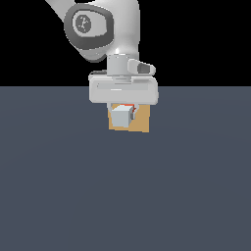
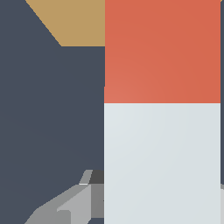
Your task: Insert the peg into the horizontal hole in a box.
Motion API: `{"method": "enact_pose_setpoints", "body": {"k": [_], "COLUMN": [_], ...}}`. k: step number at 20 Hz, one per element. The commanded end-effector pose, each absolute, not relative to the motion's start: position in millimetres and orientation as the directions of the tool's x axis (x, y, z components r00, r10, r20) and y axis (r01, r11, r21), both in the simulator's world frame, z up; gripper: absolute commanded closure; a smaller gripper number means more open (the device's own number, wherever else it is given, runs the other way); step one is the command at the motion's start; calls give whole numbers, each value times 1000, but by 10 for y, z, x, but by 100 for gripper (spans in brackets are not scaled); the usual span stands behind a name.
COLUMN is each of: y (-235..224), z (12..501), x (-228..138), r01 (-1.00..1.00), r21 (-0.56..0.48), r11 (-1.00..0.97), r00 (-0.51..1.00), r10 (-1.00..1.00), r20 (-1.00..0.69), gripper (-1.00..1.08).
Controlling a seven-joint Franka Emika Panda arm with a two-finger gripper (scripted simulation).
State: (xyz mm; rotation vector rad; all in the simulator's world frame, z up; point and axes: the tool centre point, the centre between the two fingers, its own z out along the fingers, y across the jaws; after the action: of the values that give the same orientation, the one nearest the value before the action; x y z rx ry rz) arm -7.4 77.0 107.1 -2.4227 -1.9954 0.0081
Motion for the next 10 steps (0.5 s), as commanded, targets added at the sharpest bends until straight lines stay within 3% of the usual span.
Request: {"method": "enact_pose_setpoints", "body": {"k": [1, 10], "y": [847, 1465], "z": [1094, 1106], "x": [-52, 63], "r01": [982, 982], "r21": [-1, 1], "r11": [-190, -190], "r00": [190, 190], "r10": [982, 982], "r20": [0, 1], "gripper": [108, 108]}}
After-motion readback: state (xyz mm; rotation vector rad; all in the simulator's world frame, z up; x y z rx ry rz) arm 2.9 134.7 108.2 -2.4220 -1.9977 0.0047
